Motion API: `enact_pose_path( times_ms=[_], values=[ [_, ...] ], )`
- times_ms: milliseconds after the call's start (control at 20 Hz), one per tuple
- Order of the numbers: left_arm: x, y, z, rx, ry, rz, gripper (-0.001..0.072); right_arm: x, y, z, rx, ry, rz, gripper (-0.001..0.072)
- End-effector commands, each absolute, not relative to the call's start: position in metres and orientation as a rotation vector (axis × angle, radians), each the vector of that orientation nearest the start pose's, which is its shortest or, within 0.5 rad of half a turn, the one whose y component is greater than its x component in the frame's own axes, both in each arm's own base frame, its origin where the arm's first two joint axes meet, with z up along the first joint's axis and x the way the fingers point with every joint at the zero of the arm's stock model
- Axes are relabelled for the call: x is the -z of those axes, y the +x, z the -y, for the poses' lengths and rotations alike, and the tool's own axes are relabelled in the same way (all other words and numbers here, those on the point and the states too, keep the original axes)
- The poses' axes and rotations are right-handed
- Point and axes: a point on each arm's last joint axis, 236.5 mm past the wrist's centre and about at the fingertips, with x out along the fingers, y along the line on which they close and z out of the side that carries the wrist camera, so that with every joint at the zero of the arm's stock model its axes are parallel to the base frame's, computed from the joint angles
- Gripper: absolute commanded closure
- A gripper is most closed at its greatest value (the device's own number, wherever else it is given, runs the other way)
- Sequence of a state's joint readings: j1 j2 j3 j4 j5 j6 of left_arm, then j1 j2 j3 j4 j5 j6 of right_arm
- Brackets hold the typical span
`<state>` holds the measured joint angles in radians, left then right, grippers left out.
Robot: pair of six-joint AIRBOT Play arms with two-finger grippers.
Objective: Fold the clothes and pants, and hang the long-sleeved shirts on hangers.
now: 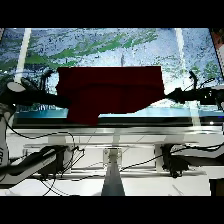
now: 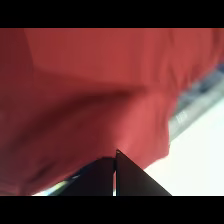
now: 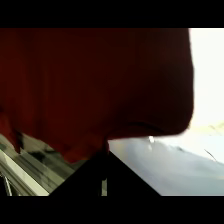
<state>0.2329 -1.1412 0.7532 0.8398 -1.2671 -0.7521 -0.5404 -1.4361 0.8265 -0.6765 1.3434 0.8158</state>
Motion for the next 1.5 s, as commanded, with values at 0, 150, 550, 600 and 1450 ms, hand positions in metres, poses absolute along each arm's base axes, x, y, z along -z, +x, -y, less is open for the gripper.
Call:
enact_pose_path(
  times_ms=[0,150,550,600,1450],
  values=[
    [-0.017,0.355,0.062,0.579,-0.259,-0.982,0.0686,0.021,0.364,-0.038,-0.532,0.763,-1.064,0.0698],
    [-0.038,0.411,0.033,0.386,-0.34,-0.775,0.0687,0.017,0.404,-0.062,-0.445,0.695,-0.963,0.0698],
    [-0.013,0.482,0.01,0.219,-0.535,-0.687,0.0687,-0.038,0.511,-0.032,-0.099,0.581,-0.59,0.0698],
    [-0.009,0.493,0.013,0.221,-0.529,-0.691,0.0687,-0.041,0.518,-0.027,-0.063,0.568,-0.556,0.0698],
    [0.011,0.572,0.022,0.211,-0.563,-0.652,-0.001,0.034,0.542,-0.03,0.007,0.583,-0.657,0.0117]
  ],
)
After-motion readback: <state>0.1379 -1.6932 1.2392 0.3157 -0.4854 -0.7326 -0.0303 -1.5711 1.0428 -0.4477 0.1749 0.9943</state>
